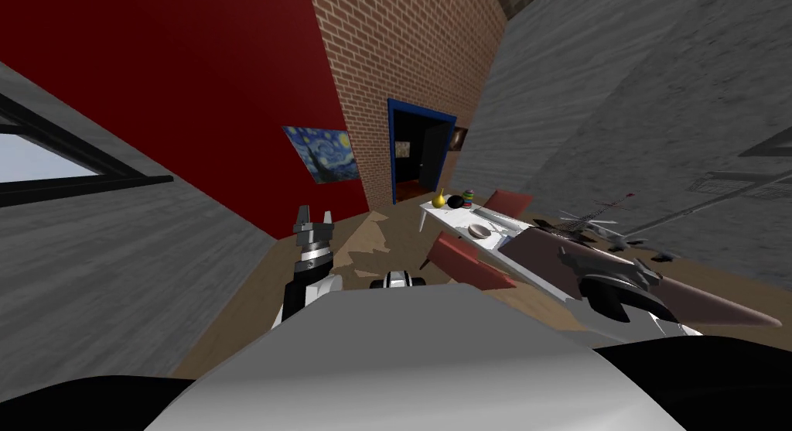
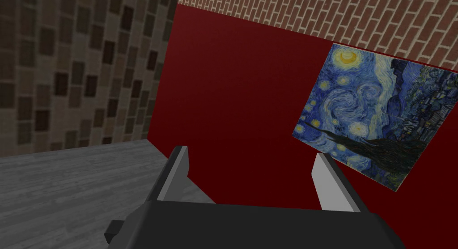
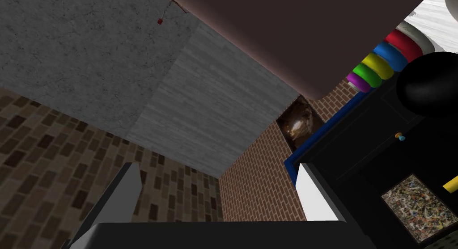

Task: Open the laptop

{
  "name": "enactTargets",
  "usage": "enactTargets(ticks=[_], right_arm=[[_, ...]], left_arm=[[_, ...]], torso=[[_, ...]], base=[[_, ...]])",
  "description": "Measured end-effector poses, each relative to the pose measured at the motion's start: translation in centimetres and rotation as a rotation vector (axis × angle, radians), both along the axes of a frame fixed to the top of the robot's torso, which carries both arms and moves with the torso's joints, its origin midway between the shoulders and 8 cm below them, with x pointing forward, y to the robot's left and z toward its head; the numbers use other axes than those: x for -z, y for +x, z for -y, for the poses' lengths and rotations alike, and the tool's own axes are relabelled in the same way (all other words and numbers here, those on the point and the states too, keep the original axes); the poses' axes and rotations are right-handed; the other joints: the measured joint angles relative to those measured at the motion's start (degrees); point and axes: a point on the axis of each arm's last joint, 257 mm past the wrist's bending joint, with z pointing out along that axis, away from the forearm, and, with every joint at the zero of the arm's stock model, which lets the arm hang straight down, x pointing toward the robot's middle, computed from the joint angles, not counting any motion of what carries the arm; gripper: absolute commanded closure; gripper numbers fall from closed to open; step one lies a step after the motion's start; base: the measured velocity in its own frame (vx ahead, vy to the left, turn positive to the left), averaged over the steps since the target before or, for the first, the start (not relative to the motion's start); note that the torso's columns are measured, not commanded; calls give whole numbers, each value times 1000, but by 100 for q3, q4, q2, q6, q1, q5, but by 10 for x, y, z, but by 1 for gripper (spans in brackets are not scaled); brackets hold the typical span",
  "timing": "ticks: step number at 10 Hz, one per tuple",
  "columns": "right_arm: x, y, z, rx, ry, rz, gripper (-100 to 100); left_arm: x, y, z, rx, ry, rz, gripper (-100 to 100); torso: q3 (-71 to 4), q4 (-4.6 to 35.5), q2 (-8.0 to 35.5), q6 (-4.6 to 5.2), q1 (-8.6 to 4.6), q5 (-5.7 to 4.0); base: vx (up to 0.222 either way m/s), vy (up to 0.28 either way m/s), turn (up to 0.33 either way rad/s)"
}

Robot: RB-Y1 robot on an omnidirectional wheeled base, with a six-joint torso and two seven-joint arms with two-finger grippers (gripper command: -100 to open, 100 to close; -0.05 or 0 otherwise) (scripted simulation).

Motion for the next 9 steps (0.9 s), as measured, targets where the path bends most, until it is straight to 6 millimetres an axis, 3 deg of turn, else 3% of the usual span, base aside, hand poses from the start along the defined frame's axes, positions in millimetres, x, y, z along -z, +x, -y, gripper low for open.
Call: enactTargets(ticks=[5, 7, 9], right_arm=[[27, -51, 34, 151, -25, -150, -100], [35, -62, 40, 192, -30, -200, -100], [49, -86, 48, 256, -32, -275, -100]], left_arm=[[0, 0, 0, 0, 0, 0, 0], [0, 0, 0, 0, 0, 0, 0], [0, 0, 0, 0, 0, 0, 0]], torso=[[2, 1, 4, 3, 4, 1], [3, 1, 5, 3, 2, 0], [-5, -2, -7, 4, 4, 1]], base=[[53, -18, 178], [48, -25, 231], [67, -23, 229]])
